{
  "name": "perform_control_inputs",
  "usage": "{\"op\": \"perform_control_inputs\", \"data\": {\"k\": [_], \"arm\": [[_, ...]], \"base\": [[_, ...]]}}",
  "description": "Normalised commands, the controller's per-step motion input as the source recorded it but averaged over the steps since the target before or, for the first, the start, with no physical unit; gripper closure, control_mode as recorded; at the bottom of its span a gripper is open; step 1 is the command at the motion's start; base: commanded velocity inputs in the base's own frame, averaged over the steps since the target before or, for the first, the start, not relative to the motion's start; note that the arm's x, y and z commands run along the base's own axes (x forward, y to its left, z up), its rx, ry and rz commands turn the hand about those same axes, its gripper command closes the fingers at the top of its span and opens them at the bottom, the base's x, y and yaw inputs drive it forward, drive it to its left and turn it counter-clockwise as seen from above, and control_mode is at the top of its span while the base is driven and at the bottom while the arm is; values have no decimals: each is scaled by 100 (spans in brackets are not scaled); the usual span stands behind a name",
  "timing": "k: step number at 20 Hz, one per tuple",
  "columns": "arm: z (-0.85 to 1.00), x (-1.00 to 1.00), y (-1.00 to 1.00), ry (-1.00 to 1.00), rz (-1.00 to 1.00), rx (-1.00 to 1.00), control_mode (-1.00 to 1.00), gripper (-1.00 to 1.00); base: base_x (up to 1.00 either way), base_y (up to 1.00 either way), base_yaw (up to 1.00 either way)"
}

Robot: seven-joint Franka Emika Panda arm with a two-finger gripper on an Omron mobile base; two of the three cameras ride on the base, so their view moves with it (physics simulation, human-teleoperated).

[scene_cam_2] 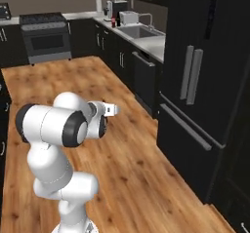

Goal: Place the large bottle from the dining counter next to the other large bottle outside the sink, and place the small bottle from the dining counter next to the other small bottle inside the sink.

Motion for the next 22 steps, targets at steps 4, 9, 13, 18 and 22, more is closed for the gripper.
{"op": "perform_control_inputs", "data": {"k": [4, 9, 13, 18, 22], "arm": [[0, 0, 0, 0, 0, 0, 100, 100], [0, 0, 0, 0, 0, 0, 100, 100], [0, 0, 0, 0, 0, 0, 100, 100], [0, 0, 0, 0, 0, 0, 100, 100], [0, 0, 0, 0, 0, 0, 100, 100]], "base": [[98, 0, 21], [100, 0, 16], [100, 0, 13], [100, 0, 10], [100, 0, 5]]}}
